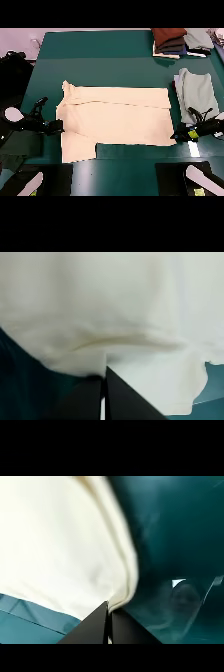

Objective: Fold the shirts.

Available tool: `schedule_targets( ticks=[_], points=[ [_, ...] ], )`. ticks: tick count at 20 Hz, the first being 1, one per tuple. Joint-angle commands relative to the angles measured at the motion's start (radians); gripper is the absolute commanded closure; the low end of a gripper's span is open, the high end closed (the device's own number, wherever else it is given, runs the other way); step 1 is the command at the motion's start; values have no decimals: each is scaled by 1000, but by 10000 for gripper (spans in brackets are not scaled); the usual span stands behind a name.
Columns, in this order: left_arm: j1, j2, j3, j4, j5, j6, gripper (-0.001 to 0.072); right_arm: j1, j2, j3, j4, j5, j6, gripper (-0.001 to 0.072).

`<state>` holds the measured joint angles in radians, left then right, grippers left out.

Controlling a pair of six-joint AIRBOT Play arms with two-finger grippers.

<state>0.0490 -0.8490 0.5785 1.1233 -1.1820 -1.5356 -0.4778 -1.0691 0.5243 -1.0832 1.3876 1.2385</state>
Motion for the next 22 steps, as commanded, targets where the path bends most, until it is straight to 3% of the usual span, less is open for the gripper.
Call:
schedule_targets(
  ticks=[1, 4, 8, 11, 15, 19, 22],
  points=[
    [0, 23, 20, 0, -39, 3, 682, 89, 90, 72, -42, 60, -2, 694],
    [1, 172, 21, 1, -119, -10, 682, 116, 217, 154, -134, 176, 18, 694],
    [1, 391, 23, -2, -336, -93, 682, 117, 380, 188, -203, 247, 64, 694],
    [1, 455, 51, -1, -350, -114, 682, 117, 439, 189, -198, 216, 73, 694],
    [1, 320, 135, 67, -159, -92, 683, 117, 312, 251, -192, 174, 74, 695],
    [1, 23, 262, 72, 50, -29, 682, 117, 98, 406, -138, 69, 74, 695],
    [0, -231, 404, 65, 113, 2, 681, 135, -85, 531, -28, 36, 74, 695]
  ],
)
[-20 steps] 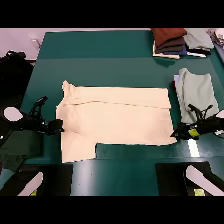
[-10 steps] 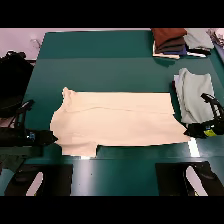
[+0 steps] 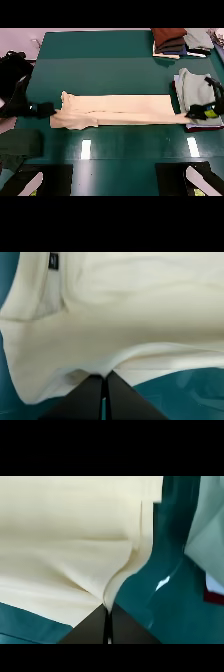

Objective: Fold the shirts.

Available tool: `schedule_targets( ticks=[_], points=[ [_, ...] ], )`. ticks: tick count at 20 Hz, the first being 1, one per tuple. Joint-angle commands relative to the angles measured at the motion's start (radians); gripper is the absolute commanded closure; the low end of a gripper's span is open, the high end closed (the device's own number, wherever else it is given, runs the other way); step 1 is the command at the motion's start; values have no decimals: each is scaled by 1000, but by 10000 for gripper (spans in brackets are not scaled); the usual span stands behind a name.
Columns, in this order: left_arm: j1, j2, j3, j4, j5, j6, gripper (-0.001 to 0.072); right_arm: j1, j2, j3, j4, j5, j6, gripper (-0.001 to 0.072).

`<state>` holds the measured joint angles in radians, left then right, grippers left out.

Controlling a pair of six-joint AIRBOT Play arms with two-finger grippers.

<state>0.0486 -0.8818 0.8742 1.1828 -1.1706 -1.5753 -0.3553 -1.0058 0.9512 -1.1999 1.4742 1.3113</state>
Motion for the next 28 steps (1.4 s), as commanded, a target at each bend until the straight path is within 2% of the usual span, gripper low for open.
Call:
schedule_targets(
  ticks=[1, 5, 6, 7, 8, 9, 13, 14, 15, 16, 20, 25, 27, 28],
  points=[
    [1, -269, 151, -3, 115, 56, 681, 35, -208, 147, 91, -59, 0, 695],
    [1, -463, 268, -89, 190, 66, 680, 136, -393, 286, 92, -109, 10, 692],
    [1, -482, 282, -96, 209, 64, 676, 147, -430, 319, 97, -114, 16, 663],
    [1, -488, 292, -95, 221, 64, 463, 148, -468, 355, 111, -110, 16, 472],
    [1, -487, 301, -96, 238, 60, 124, 147, -496, 386, 113, -99, 15, 314],
    [1, -487, 317, -95, 232, 57, 68, 139, -518, 412, 109, -80, 10, 243],
    [1, -484, 348, -96, 157, 58, 70, 77, -526, 378, 110, -61, -39, 203],
    [1, -484, 348, -96, 143, 58, 219, 53, -527, 347, 110, -58, -39, 203],
    [1, -484, 348, -97, 134, 58, 503, 29, -527, 310, 116, -60, -39, 203],
    [1, -484, 348, -104, 130, 66, 672, 7, -530, 272, 136, -63, -47, 202],
    [-59, -485, 348, -127, 150, 66, 671, -30, -535, 127, 195, -161, -84, 202],
    [-219, -486, 347, -129, 255, 51, 673, 4, -535, 48, 302, -242, -118, 221],
    [-275, -488, 347, -137, 313, 26, 680, 46, -534, 46, 317, -274, -145, 402],
    [-301, -494, 347, -156, 340, 26, 680, 68, -530, 55, 317, -292, -145, 542]
  ],
)
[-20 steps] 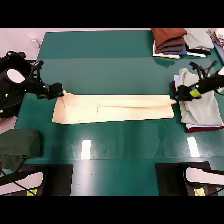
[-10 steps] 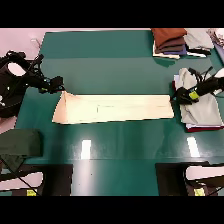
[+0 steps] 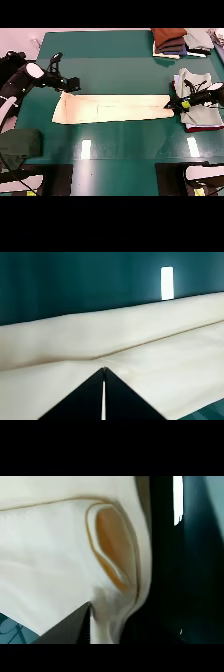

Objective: Fold the shirts.

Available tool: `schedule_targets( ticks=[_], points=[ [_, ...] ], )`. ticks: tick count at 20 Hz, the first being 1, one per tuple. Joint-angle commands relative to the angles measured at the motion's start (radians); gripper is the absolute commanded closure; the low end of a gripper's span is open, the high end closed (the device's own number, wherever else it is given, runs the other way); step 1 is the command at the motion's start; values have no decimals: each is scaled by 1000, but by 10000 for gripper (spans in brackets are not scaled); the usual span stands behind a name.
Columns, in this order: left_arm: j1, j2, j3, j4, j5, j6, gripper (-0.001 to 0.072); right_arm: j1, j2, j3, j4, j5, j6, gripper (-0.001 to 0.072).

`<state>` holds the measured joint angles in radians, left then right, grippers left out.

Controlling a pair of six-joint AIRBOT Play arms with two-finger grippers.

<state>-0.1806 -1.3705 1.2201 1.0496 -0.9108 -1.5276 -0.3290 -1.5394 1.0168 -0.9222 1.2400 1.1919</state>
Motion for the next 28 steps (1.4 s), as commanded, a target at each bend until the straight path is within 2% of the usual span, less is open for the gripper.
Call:
schedule_targets(
  ticks=[1, 2, 6, 12, 19, 22, 25, 28],
  points=[
    [-100, -19, 2, -57, 104, -20, 681, 55, 14, 7, 39, -63, -27, 663],
    [-127, -37, 2, -88, 123, -16, 681, 63, 33, 35, 39, -59, -26, 693],
    [-240, -177, 67, -96, 145, -16, 681, 99, 152, 195, 39, 27, -15, 694],
    [-330, -405, 215, -103, 111, -16, 681, 258, 257, 443, 39, 72, 99, 694],
    [-349, -442, 237, -122, 118, -17, 681, 491, 255, 587, 38, 45, 159, 694],
    [-306, -433, 279, -110, 53, -17, 681, 568, 248, 600, 40, 5, 173, 695],
    [-193, -356, 335, -87, -20, -17, 681, 679, 219, 600, 53, -55, 172, 694],
    [-37, -224, 392, 3, -91, -16, 681, 822, 142, 600, 174, -196, 136, 694]
  ],
)
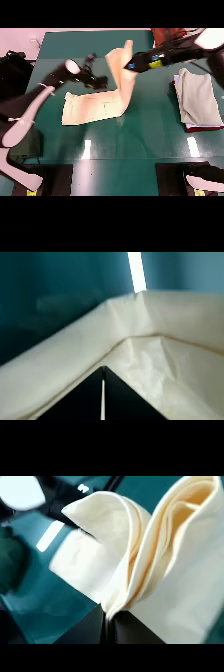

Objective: Fold the shirts.

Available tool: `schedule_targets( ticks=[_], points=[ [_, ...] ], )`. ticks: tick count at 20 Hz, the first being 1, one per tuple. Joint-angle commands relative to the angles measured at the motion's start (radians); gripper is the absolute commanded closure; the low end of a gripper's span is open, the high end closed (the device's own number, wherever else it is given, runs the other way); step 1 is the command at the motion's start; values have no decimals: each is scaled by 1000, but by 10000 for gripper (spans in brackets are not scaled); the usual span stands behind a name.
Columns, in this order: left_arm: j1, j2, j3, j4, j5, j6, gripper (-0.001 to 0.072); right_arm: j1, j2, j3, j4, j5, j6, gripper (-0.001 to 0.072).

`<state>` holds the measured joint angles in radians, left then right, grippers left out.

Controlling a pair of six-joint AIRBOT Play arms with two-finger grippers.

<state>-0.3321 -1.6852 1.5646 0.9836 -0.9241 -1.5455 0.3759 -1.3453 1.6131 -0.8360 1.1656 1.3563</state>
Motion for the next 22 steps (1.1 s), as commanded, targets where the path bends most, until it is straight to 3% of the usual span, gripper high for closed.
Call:
schedule_targets(
  ticks=[1, 3, 4, 5, 6, 10, 17, 19, 22],
  points=[
    [166, 137, 65, 103, -99, 2, 681, 175, -92, 8, 140, -189, -51, 694],
    [261, 229, 89, 154, -117, 2, 681, 288, -199, 54, 187, -307, -71, 692],
    [304, 275, 89, 163, -117, 2, 681, 338, -258, 95, 190, -343, -77, 618],
    [336, 311, 89, 167, -119, 2, 681, 383, -320, 147, 189, -362, -85, 359],
    [365, 341, 89, 167, -125, 2, 681, 411, -368, 195, 188, -356, -85, 242],
    [404, 382, 89, 169, -188, 14, 680, 375, -404, 230, 98, -270, -82, 274],
    [328, 380, 87, 169, -209, 41, 681, -2, -202, -250, 0, -147, -59, 265],
    [293, 380, 86, 169, -201, 62, 681, -111, -195, -373, 16, -140, -26, 82],
    [247, 380, 86, 169, -175, 63, 680, -180, -254, -464, 139, -135, -32, 91]
  ],
)
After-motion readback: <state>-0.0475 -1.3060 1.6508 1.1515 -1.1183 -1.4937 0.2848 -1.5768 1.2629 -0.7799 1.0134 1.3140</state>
